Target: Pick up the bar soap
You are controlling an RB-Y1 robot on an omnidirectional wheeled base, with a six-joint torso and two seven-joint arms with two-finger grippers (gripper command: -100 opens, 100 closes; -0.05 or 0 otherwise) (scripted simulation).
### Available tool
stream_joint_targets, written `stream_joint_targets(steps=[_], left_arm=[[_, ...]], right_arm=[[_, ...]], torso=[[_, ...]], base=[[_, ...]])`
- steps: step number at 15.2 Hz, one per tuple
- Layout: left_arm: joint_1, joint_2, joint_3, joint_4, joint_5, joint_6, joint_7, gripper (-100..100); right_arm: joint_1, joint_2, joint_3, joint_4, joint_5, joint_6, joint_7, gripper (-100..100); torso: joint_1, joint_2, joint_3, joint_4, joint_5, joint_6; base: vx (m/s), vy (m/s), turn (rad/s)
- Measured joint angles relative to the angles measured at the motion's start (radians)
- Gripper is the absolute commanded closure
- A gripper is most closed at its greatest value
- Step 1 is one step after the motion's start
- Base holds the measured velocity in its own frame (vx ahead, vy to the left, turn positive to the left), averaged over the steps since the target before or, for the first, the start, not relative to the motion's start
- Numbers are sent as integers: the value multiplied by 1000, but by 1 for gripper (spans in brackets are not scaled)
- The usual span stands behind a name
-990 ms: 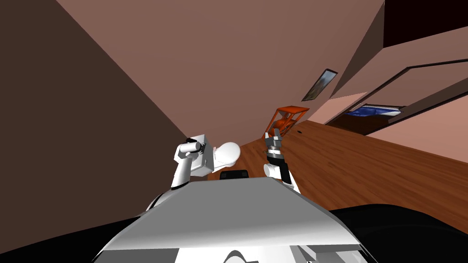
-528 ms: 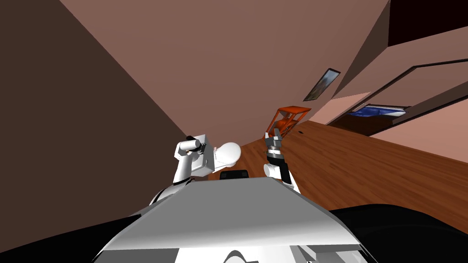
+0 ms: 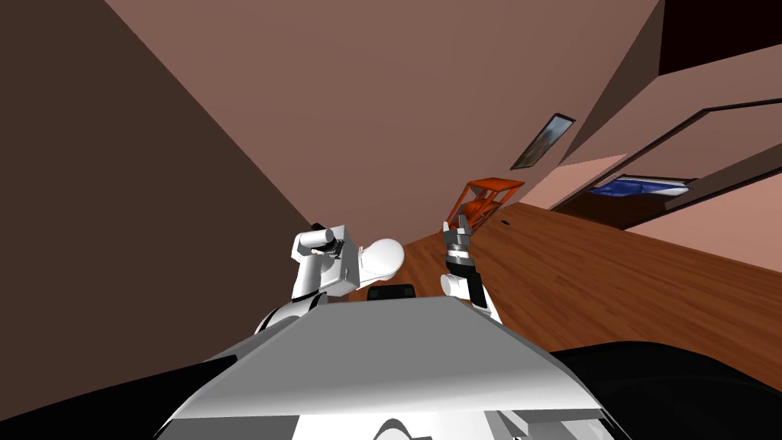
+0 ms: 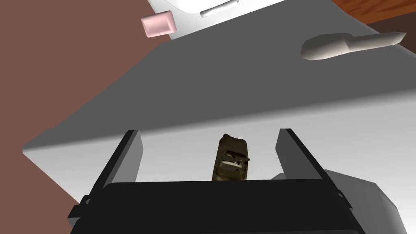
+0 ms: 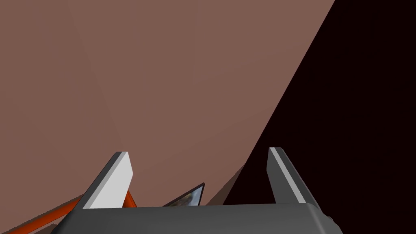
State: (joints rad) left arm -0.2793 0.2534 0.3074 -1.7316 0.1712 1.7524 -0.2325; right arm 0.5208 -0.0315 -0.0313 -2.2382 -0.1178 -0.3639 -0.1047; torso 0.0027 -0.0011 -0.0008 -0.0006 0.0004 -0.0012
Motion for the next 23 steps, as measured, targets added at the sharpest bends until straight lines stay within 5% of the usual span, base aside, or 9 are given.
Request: stream_joint_targets(steps=[11,18,19,23], left_arm=[[-69,12,25,20,3,229,-1,-100],[-59,3,8,79,-5,165,4,-100],[-58,3,7,82,-5,159,4,100],[-58,3,7,82,-5,160,3,100]], right_arm=[[0,0,0,0,0,0,0,0],[0,0,0,0,0,0,0,0],[0,0,0,0,0,0,0,0],[0,0,0,0,0,0,0,0]], torso=[[0,1,1,0,-1,-1],[-1,3,2,1,-1,-1],[-1,3,2,1,-1,-1],[0,2,2,1,0,-1]], base=[[34,20,15],[-4,3,-9],[0,0,0],[0,0,0]])
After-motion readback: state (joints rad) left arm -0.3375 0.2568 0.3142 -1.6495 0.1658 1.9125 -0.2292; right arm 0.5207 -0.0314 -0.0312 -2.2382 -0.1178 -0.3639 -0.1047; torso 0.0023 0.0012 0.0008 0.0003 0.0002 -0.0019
